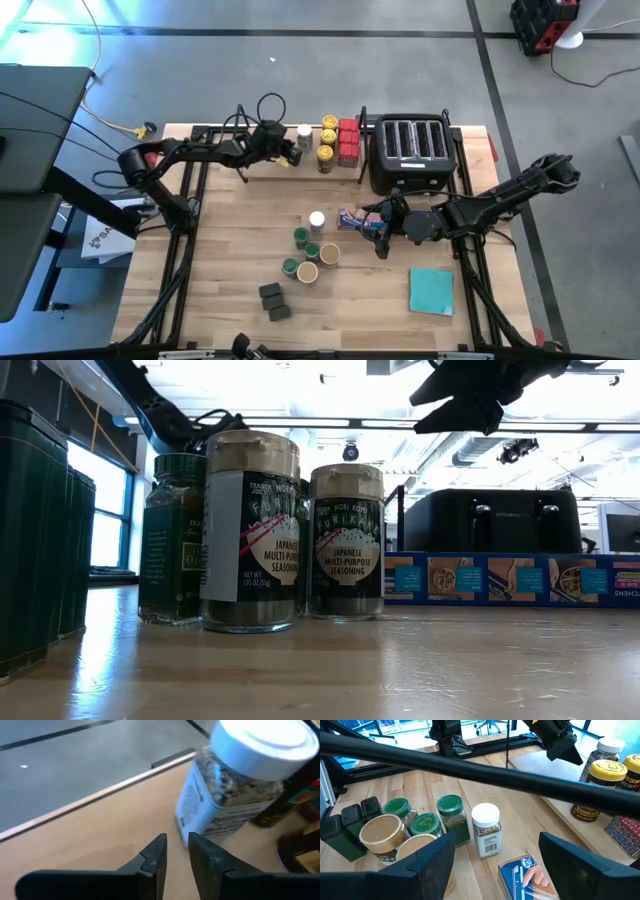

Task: Shelf spices
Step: Put the left white seasoning bottle on the shelf

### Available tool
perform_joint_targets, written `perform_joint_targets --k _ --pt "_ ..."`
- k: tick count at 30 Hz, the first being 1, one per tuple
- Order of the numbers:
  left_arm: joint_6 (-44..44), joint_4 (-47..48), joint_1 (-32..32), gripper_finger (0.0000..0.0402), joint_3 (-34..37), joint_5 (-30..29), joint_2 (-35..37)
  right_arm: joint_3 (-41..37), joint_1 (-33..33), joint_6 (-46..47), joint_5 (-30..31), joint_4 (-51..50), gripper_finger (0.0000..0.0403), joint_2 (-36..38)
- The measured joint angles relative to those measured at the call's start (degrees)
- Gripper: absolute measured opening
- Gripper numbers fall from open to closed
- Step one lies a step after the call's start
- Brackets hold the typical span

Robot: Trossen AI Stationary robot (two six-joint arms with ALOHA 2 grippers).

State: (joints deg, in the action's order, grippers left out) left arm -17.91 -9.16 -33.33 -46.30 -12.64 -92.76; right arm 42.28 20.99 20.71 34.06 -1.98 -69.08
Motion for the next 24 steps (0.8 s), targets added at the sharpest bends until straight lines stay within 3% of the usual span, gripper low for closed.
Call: perform_joint_targets --k 9,24 --pt "-1.5 -2.4 0.5 0.0064 0.0 5.4 -1.0 0.0 0.0 0.2 0.0 -0.1 0.0281 0.0" --pt "-3.0 -8.5 2.4 0.0064 0.0 4.9 -1.0 0.0 0.0 0.0 0.0 -0.2 0.0281 0.0"
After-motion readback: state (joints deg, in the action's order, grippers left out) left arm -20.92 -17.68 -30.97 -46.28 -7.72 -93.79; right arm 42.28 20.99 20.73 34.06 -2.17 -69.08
